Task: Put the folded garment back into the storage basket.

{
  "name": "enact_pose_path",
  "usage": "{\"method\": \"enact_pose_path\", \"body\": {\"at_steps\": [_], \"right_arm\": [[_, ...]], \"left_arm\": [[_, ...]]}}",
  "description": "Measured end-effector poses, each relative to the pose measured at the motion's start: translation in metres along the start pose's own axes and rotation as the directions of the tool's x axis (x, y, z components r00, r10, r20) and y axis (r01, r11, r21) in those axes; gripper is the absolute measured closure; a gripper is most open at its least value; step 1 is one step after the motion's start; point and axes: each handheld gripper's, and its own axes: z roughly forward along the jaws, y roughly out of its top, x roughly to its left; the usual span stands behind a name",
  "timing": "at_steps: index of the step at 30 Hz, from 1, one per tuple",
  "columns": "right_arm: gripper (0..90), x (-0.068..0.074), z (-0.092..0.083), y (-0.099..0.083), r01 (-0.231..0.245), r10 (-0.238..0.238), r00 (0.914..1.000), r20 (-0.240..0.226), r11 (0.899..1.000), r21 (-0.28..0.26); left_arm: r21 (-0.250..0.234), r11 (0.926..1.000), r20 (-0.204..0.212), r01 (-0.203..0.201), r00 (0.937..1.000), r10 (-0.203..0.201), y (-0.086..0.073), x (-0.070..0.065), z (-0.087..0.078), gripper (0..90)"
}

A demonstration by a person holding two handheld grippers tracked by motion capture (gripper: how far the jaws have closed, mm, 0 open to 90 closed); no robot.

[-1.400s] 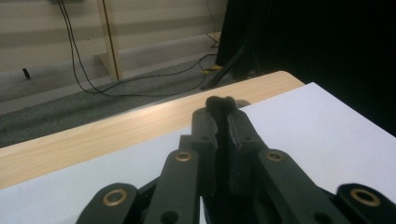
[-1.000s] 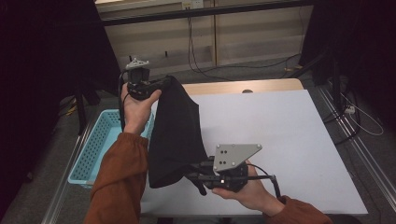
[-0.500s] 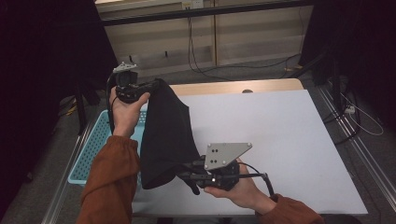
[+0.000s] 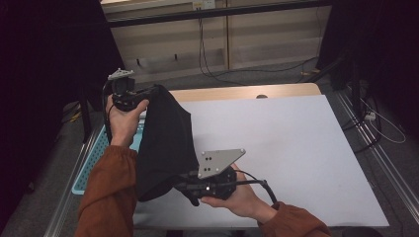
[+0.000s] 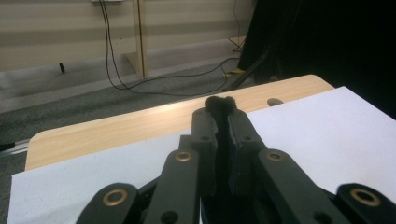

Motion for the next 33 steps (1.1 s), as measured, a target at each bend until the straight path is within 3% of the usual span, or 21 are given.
{"method": "enact_pose_path", "body": {"at_steps": [15,22,33], "right_arm": [[80.3,-0.008,0.021,0.002,-0.011,0.011,0.9998,-0.016,1.000,-0.003],[80.3,-0.012,0.032,0.014,0.007,-0.007,0.9996,-0.026,1.000,0.002],[80.3,-0.011,0.059,0.015,0.015,-0.014,0.9986,-0.051,1.000,0.017]], "left_arm": [[-0.004,0.9996,-0.018,0.028,0.9995,-0.028,-0.007,0.028,-0.012,83.2],[-0.023,0.9984,-0.027,0.051,0.9983,-0.052,-0.005,0.042,-0.021,83.2],[-0.007,0.9971,-0.045,0.076,0.9960,-0.076,-0.014,0.062,-0.029,83.1]]}}
